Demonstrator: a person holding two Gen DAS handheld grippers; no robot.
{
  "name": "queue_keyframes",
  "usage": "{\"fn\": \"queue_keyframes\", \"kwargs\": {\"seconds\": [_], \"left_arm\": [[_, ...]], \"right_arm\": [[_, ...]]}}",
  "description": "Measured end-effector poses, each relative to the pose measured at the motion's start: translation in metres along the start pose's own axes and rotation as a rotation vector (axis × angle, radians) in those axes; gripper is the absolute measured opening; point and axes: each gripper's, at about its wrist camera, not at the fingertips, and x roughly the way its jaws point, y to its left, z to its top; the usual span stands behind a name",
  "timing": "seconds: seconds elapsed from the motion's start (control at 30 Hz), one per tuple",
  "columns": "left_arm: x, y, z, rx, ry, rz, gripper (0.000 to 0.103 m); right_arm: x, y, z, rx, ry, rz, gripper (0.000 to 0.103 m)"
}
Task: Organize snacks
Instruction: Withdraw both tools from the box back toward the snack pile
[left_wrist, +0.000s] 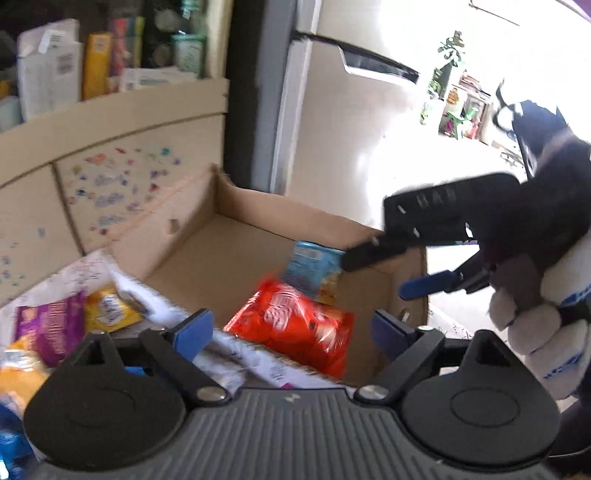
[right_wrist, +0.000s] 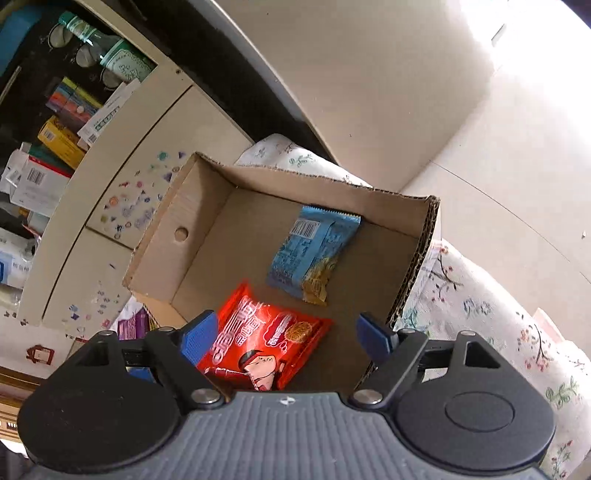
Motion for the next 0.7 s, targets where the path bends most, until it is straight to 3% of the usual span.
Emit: {"fn": "queue_keyframes", "kwargs": {"seconds": [0.2,0.37,0.7], "left_arm": [[-0.042,0.040,-0.011,-0.067,0.000,0.075,0.095],[-0.068,0.081,-0.027,-0.179,-0.007,0.165,0.096],[-0.086,0.145,-0.055,-0.327,-0.010,0.333,0.097]], "right_arm": [[-0.001,0.016,-0.022,-0.108,0.011,-0.063,0.088],[0.001,0.037,-0.042,-0.214,-0.002,-0.086,0.088],[-0.017,0.089,-0.066,-0.499,-0.107,0.087,0.088]]}}
